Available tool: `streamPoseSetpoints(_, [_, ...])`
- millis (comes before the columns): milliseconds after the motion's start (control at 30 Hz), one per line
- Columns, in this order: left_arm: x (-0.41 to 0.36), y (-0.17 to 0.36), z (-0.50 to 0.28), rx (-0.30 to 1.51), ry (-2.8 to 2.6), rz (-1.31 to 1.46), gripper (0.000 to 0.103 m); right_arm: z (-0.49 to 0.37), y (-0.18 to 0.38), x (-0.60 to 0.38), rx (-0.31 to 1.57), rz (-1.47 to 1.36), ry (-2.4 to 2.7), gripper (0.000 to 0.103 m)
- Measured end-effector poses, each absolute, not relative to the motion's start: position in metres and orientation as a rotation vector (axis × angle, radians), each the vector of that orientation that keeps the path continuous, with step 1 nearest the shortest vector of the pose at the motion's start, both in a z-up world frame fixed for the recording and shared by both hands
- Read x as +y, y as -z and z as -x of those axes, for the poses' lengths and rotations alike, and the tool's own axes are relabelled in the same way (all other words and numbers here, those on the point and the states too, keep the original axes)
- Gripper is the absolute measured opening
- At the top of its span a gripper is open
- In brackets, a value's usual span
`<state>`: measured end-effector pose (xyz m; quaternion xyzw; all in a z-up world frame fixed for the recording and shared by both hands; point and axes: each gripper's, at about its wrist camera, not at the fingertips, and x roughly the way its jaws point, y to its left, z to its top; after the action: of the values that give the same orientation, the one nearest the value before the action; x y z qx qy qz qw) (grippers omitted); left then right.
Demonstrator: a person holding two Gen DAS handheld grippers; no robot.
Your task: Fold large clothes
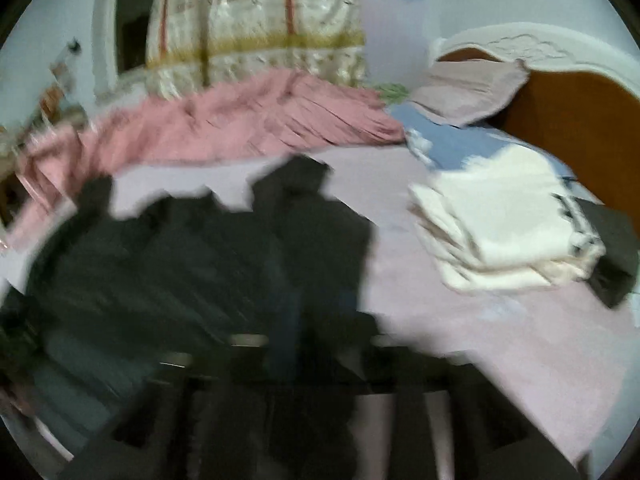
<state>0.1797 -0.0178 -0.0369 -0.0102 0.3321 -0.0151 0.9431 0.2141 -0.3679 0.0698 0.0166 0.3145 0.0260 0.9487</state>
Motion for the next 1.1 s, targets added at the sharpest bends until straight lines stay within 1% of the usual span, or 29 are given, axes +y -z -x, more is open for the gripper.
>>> streamPoseSetpoints(67, [-0.018, 0.039, -0.181, 0.675, 0.025, 0.014, 0.093, -0.235, -0.078, -0.353, 0.633, -0.029, -0.061, 0.090])
streamPoseSetpoints(200, [-0.021, 0.043, -0.183, 0.674, 0.018, -0.003, 0.094, -0.298, -0.073, -0.324, 0.717, -0.016, -0.074, 0.090])
streamPoseSetpoints(300, [-0.019, 0.044, -0.183, 0.677, 0.024, 0.009, 0.094, -0.335, -0.052, -0.313, 0.765, 0.076, 0.031, 0.090])
streamPoseSetpoints(400, [-0.019, 0.045, -0.183, 0.669, 0.021, -0.003, 0.094, -0.363, -0.024, -0.318, 0.869, 0.072, 0.063, 0.090])
streamPoseSetpoints(433, [-0.018, 0.045, -0.183, 0.669, 0.020, -0.007, 0.094, -0.368, -0.018, -0.320, 0.890, 0.068, 0.069, 0.087])
streamPoseSetpoints(467, [-0.019, 0.045, -0.183, 0.669, 0.021, -0.005, 0.094, -0.369, -0.015, -0.322, 0.882, 0.064, 0.075, 0.069])
streamPoseSetpoints(500, [-0.019, 0.045, -0.183, 0.669, 0.022, -0.002, 0.094, -0.368, -0.015, -0.325, 0.867, 0.060, 0.076, 0.042])
streamPoseSetpoints(533, [-0.018, 0.045, -0.184, 0.671, 0.026, 0.003, 0.094, -0.367, -0.016, -0.327, 0.853, 0.053, 0.071, 0.030])
streamPoseSetpoints(567, [-0.019, 0.046, -0.184, 0.673, 0.027, 0.006, 0.094, -0.365, -0.017, -0.329, 0.841, 0.044, 0.055, 0.013])
streamPoseSetpoints(600, [-0.019, 0.046, -0.184, 0.674, 0.027, 0.008, 0.094, -0.361, -0.020, -0.330, 0.822, 0.033, 0.030, 0.008])
streamPoseSetpoints(733, [-0.019, 0.046, -0.185, 0.674, 0.028, 0.009, 0.094, -0.317, -0.047, -0.330, 0.646, -0.019, -0.123, 0.006])
streamPoseSetpoints(800, [-0.020, 0.046, -0.185, 0.674, 0.028, 0.010, 0.094, -0.285, -0.057, -0.330, 0.614, -0.060, -0.226, 0.006])
streamPoseSetpoints(900, [-0.019, 0.046, -0.185, 0.676, 0.026, 0.011, 0.094, -0.237, -0.048, -0.326, 0.668, -0.064, -0.318, 0.006])
streamPoseSetpoints(1033, [-0.019, 0.047, -0.184, 0.677, 0.030, 0.024, 0.094, -0.200, -0.009, -0.322, 0.811, 0.092, -0.269, 0.006])
streamPoseSetpoints(1067, [-0.018, 0.047, -0.184, 0.676, 0.032, 0.022, 0.094, -0.196, -0.003, -0.323, 0.828, 0.115, -0.259, 0.009])
streamPoseSetpoints(1100, [-0.019, 0.047, -0.183, 0.676, 0.032, 0.022, 0.094, -0.192, 0.001, -0.324, 0.833, 0.140, -0.243, 0.016])
